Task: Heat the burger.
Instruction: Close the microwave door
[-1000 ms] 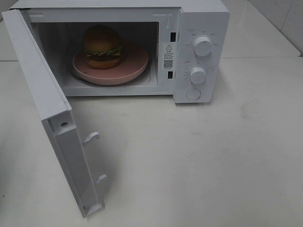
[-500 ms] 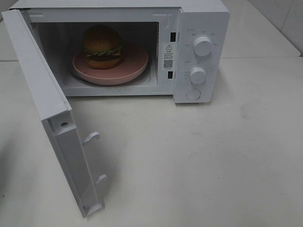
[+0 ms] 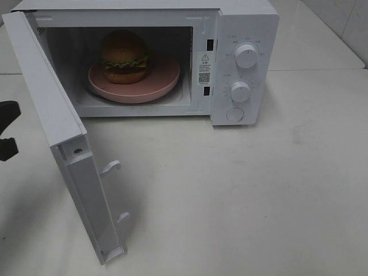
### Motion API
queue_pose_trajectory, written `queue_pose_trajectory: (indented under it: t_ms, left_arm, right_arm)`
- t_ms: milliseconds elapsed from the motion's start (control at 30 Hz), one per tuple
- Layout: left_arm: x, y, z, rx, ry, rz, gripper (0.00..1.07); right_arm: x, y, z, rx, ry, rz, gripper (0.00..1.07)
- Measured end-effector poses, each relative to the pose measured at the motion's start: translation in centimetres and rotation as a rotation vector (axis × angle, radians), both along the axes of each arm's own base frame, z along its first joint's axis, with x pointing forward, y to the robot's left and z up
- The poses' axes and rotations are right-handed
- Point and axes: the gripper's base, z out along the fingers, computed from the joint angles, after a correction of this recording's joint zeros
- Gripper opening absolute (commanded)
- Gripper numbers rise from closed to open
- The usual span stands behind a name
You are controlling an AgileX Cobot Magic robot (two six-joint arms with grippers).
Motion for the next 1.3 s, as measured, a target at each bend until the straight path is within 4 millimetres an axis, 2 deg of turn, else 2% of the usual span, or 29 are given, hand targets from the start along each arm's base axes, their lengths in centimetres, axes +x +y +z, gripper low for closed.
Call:
queue_pose_trajectory:
  t_ms: [400, 433, 733, 933, 1000, 1167, 1300]
  left_arm:
    - [2.0, -4.7, 0.1, -0.032, -0.011, -0.062, 0.00]
    - [2.3, -5.5, 0.3, -0.041, -0.023, -0.053, 0.00]
    - [3.0, -8.8, 1.0, -0.076, -0.038, 0.013, 0.00]
    - [3.9, -11.6, 1.5, -0.021, -0.036, 0.076, 0.00]
    - [4.1, -11.9, 1.7, -0.023, -0.040, 0.091, 0.00]
    - [5.4, -14.0, 1.9, -0.019, -0.050, 0.134, 0.00]
    - [6.4, -14.9, 2.0, -0.017, -0.038, 0.144, 0.00]
  right_arm:
    - [0.0, 0.0, 0.0, 0.000, 0.000, 0.000, 0.76]
    - [0.0, 0.0, 0.0, 0.000, 0.000, 0.000, 0.76]
    - [0.0, 0.0, 0.0, 0.000, 0.000, 0.000, 0.76]
    - [0.0, 0.0, 0.0, 0.000, 0.000, 0.000, 0.76]
    - [0.0, 0.0, 0.0, 0.000, 0.000, 0.000, 0.76]
    - [0.0, 0.0, 0.0, 0.000, 0.000, 0.000, 0.76]
    - [0.0, 0.0, 0.0, 0.000, 0.000, 0.000, 0.76]
